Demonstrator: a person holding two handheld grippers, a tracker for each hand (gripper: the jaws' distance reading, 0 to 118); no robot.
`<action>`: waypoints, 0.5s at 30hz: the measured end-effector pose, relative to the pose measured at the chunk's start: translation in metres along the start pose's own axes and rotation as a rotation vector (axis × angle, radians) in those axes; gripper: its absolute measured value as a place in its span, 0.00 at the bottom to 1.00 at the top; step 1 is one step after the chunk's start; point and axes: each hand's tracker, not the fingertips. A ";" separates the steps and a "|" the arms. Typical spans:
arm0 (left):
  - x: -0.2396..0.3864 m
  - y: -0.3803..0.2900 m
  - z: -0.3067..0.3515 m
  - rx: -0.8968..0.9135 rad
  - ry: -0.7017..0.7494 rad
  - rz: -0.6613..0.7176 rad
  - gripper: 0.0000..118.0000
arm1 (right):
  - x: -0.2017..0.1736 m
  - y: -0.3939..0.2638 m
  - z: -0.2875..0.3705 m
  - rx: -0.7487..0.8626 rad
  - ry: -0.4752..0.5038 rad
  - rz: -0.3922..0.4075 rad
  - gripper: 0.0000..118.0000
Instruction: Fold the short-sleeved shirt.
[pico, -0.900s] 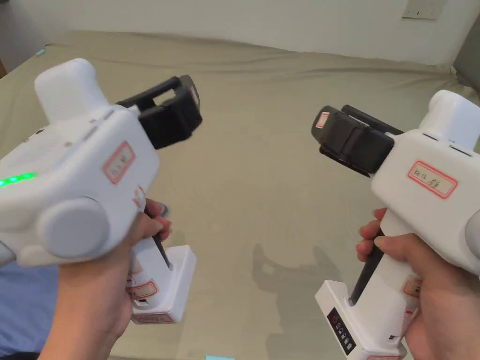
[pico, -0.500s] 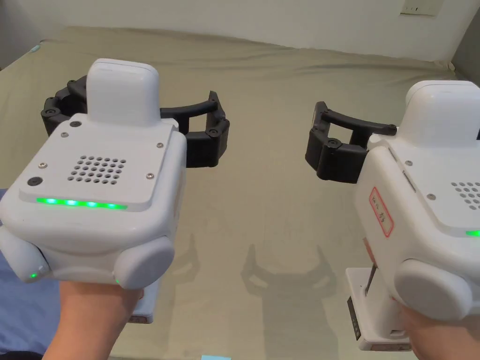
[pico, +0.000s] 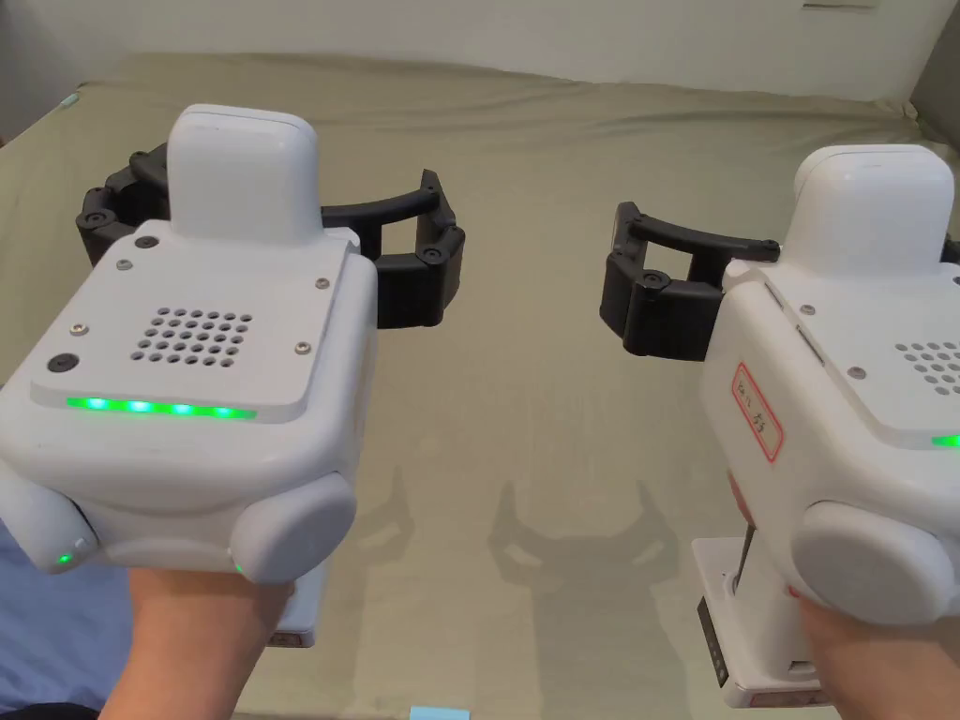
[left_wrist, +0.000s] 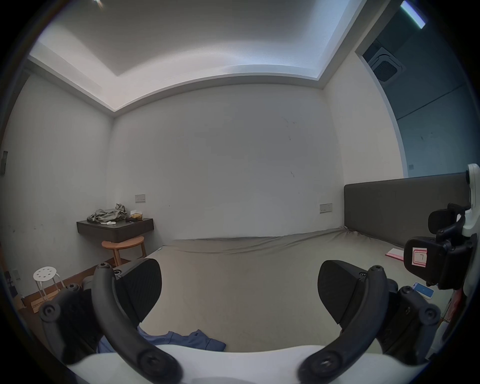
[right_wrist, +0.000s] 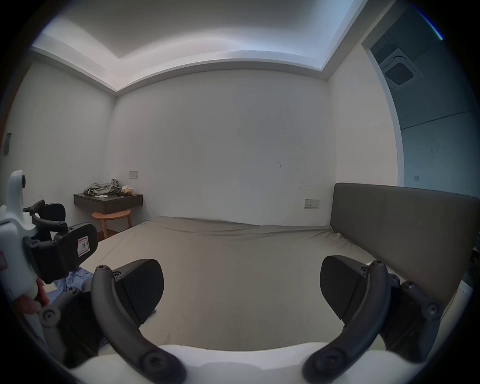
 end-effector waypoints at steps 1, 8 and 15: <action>0.001 0.001 0.000 -0.001 -0.001 -0.001 0.99 | 0.002 0.000 0.000 0.003 0.004 -0.002 0.94; 0.008 -0.001 -0.002 -0.021 -0.007 -0.004 0.01 | 0.008 -0.004 0.003 0.039 -0.029 0.047 0.00; 0.009 -0.001 -0.005 -0.055 -0.075 -0.016 0.01 | 0.005 -0.006 0.002 0.004 0.006 0.067 0.00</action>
